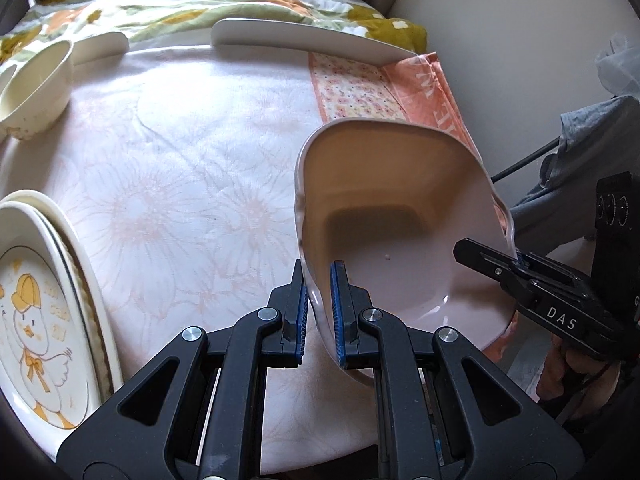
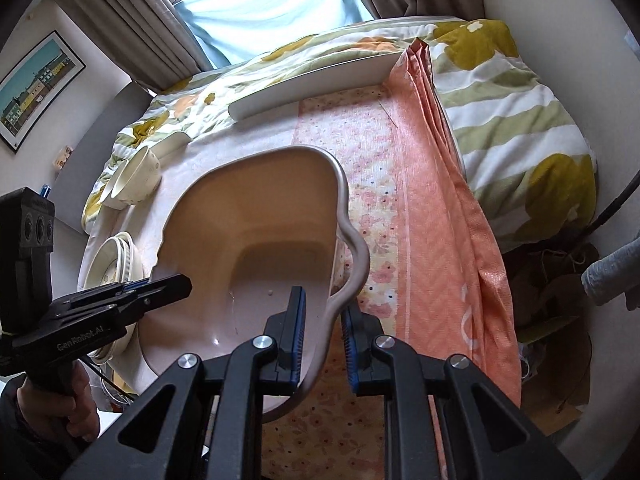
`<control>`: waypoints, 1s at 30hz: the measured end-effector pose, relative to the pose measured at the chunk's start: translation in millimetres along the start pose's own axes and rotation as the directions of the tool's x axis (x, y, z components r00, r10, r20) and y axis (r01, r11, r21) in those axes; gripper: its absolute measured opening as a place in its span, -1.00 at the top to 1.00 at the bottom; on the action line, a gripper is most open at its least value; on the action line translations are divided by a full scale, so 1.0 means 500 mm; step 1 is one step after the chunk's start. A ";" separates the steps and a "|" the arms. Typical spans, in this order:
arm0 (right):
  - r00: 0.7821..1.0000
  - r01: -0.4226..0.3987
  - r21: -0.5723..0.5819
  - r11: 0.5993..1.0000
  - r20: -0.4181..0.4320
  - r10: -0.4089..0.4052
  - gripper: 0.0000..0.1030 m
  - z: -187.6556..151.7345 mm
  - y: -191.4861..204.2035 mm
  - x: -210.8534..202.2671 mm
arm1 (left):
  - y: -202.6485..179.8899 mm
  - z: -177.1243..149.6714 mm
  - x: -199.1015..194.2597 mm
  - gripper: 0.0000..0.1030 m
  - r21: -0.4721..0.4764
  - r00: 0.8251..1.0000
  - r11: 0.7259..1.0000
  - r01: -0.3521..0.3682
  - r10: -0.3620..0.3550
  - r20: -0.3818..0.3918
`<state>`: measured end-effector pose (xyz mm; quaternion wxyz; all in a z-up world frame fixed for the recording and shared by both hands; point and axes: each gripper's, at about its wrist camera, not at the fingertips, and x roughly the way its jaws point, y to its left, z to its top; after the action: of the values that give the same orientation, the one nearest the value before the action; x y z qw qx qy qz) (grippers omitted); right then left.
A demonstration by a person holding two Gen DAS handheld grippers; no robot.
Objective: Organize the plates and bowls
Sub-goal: 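Grasp the pink bowl rim with both grippers, lift and carry it onto the cloth, then open both grippers and move them to the larger cream bowl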
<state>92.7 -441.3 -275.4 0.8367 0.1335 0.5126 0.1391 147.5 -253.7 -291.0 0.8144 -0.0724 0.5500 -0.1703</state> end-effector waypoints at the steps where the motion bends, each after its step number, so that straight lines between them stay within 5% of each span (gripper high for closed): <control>1: 1.000 0.003 -0.003 1.000 -0.005 -0.003 0.69 -0.001 -0.001 0.001 | 0.000 -0.001 0.002 0.82 0.001 1.000 1.000 0.001 -0.001 -0.002; 11: 0.999 0.019 -0.020 1.000 -0.040 -0.020 0.69 -0.003 -0.006 0.014 | -0.014 0.006 0.011 0.76 0.029 0.999 0.999 -0.039 0.040 -0.023; 14: 0.999 0.018 -0.050 0.999 -0.045 -0.020 0.68 -0.004 -0.003 0.015 | -0.014 0.006 0.018 0.53 0.028 0.998 0.998 -0.047 0.048 -0.035; 15: 0.998 0.020 -0.064 0.998 -0.051 -0.024 0.68 -0.005 -0.002 0.015 | -0.014 0.006 0.018 0.21 0.030 0.998 0.998 -0.051 0.052 -0.034; 16: 0.998 0.022 -0.079 0.997 -0.050 -0.026 0.55 -0.006 0.000 0.014 | -0.015 0.008 0.016 -0.23 0.032 0.998 0.998 -0.060 0.061 -0.028; 17: 0.999 0.023 -0.096 0.995 -0.045 -0.027 0.42 -0.008 0.004 0.013 | -0.016 0.009 0.013 -0.43 0.034 0.997 0.997 -0.072 0.073 -0.014; 19: 0.999 0.025 -0.131 0.991 -0.037 -0.030 -0.62 -0.012 0.011 0.009 | -0.021 0.016 0.005 -0.75 0.038 0.996 0.996 -0.086 0.085 0.014; 20: 0.999 0.024 -0.148 0.989 -0.030 -0.029 -0.92 -0.015 0.014 0.007 | -0.023 0.019 0.002 -0.77 0.040 0.996 0.995 -0.087 0.086 0.019; 26: 0.998 0.055 -0.225 0.973 0.026 -0.051 -0.94 -0.032 0.034 -0.019 | -0.020 0.027 -0.036 -0.79 0.028 0.985 0.986 -0.163 0.161 0.067; 30: 0.997 0.035 -0.234 0.972 0.071 -0.019 -0.95 -0.022 0.061 -0.074 | -0.009 0.030 -0.121 -0.79 -0.002 0.984 0.990 -0.144 0.143 0.110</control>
<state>63.6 -425.9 -238.8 0.8654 0.0311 0.4655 0.1828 140.2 -237.4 -231.1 0.8538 -0.0392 0.5076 -0.1085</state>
